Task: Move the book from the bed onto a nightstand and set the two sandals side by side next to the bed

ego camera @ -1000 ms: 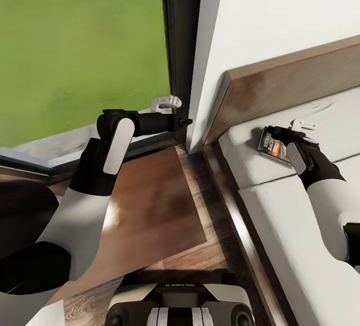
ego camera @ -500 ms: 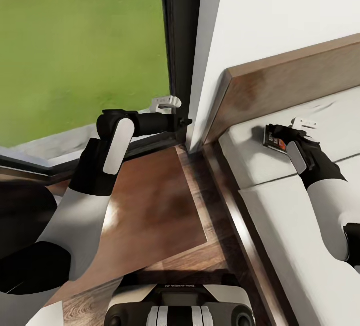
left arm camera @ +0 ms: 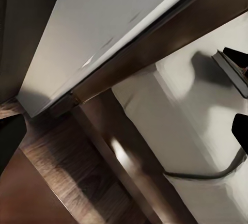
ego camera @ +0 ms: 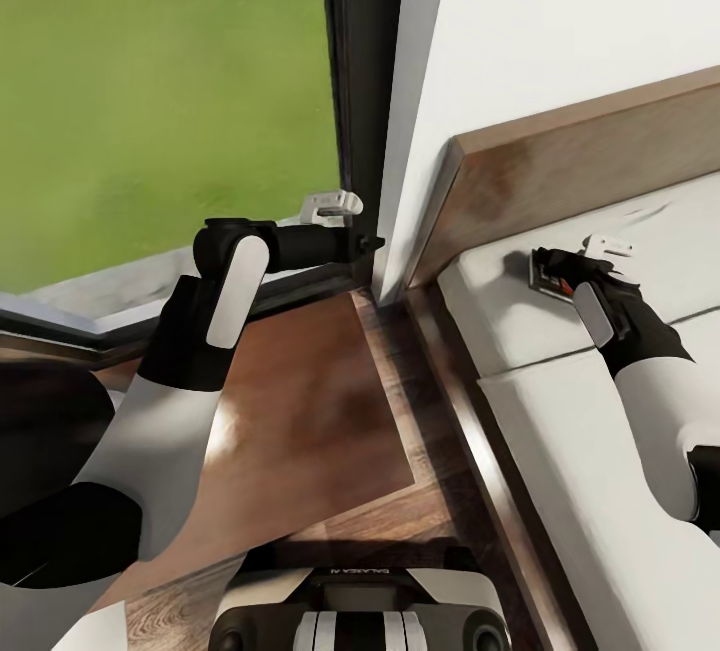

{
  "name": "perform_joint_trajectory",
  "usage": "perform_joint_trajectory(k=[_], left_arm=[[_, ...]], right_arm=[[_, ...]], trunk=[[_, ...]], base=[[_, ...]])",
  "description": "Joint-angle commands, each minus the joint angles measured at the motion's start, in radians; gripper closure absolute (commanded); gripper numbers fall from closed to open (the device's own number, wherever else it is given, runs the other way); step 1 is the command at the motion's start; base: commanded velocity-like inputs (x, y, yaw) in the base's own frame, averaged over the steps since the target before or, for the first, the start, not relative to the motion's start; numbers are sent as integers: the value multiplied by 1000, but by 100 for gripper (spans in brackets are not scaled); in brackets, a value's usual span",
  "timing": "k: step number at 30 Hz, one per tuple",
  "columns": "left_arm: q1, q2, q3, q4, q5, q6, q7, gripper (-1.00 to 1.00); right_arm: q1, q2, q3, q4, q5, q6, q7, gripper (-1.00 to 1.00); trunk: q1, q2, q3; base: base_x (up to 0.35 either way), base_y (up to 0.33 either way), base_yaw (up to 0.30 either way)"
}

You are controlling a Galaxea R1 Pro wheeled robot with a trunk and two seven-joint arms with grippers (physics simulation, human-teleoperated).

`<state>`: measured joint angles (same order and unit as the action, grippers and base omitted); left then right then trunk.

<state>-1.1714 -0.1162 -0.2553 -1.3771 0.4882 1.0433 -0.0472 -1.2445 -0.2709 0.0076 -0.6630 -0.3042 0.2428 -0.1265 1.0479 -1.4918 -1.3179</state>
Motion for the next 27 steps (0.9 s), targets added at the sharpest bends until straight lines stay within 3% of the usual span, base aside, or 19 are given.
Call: perform_joint_trajectory(k=[1,10,27], left_arm=[[-1,0,1,0,-5,4,-5,-100],[-1,0,0,-1,-5,4,-5,-100],[-1,0,0,-5,-5,4,-5,-100]], right_arm=[[0,-1,2,18,-10,5,-5,-100],[0,0,2,18,-10,6,-5,-100],[0,-1,2,17,-10,6,-5,-100]], trunk=[[0,0,-1],[0,0,-1],[0,0,-1]], base=[[-33,0,0],[-167,0,0],[-15,0,0]])
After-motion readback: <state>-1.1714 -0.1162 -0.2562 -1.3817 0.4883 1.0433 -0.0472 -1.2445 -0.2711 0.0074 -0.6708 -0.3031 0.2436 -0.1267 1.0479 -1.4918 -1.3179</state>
